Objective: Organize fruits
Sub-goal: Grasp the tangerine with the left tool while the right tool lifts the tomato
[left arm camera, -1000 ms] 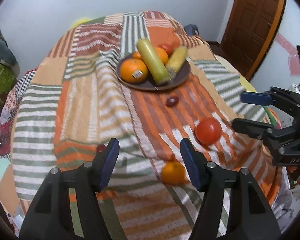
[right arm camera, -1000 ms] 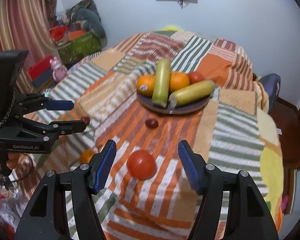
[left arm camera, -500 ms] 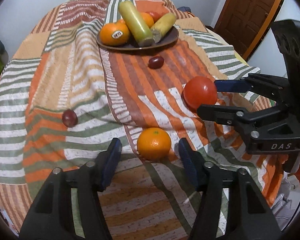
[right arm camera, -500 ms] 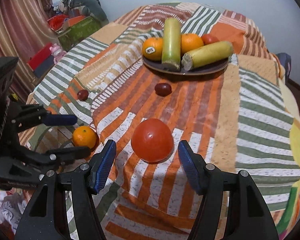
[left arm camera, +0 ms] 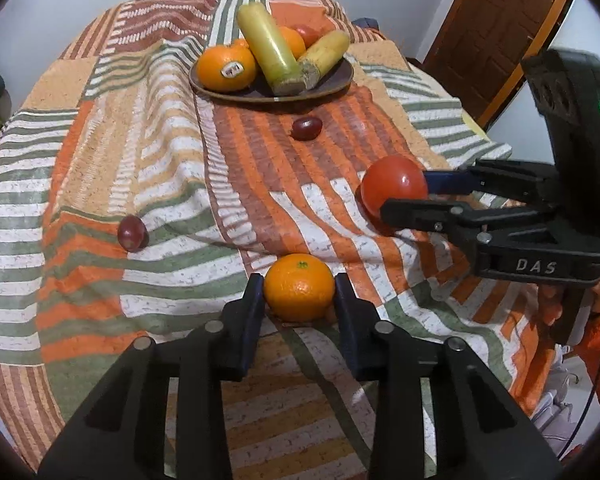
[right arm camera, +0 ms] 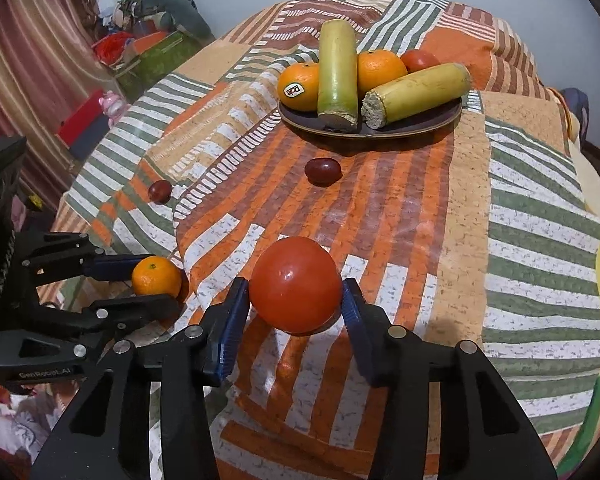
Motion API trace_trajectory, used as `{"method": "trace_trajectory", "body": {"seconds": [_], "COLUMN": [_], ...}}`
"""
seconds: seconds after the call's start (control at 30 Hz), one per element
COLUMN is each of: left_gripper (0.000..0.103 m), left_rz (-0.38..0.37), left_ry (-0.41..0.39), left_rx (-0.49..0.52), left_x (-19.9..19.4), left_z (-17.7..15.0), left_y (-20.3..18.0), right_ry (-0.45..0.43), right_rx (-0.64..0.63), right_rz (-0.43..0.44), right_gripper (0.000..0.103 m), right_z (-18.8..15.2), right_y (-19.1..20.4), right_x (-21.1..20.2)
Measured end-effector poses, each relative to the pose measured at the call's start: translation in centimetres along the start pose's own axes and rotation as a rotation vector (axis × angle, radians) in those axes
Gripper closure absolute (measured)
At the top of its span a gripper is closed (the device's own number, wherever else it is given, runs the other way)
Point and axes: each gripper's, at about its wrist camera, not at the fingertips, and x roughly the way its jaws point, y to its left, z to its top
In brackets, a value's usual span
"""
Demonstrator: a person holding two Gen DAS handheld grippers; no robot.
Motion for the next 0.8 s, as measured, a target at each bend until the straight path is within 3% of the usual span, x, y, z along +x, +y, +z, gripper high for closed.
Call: {"method": "trace_trajectory", "body": {"seconds": [0.4,0.8], "left_gripper": [0.068,0.068], "left_rz": [0.038,0.066], "left_ry": [-0.114,-0.211], "left_rx": [-0.028,-0.034], "left_x": [-3.2,-4.1], "left_z": [4.1,10.2], "left_y": [2.0,3.1], "right_ry": [-0.104,-0.217], "right_rx": [-0.019,-0.055], "right_rz": [-0.023,-0.072], "right_gripper": [0.060,0.060], "right_z": [2.0,6.8], "right_y": [0.3,-1.3], "right_x": [-3.2,-4.9]}}
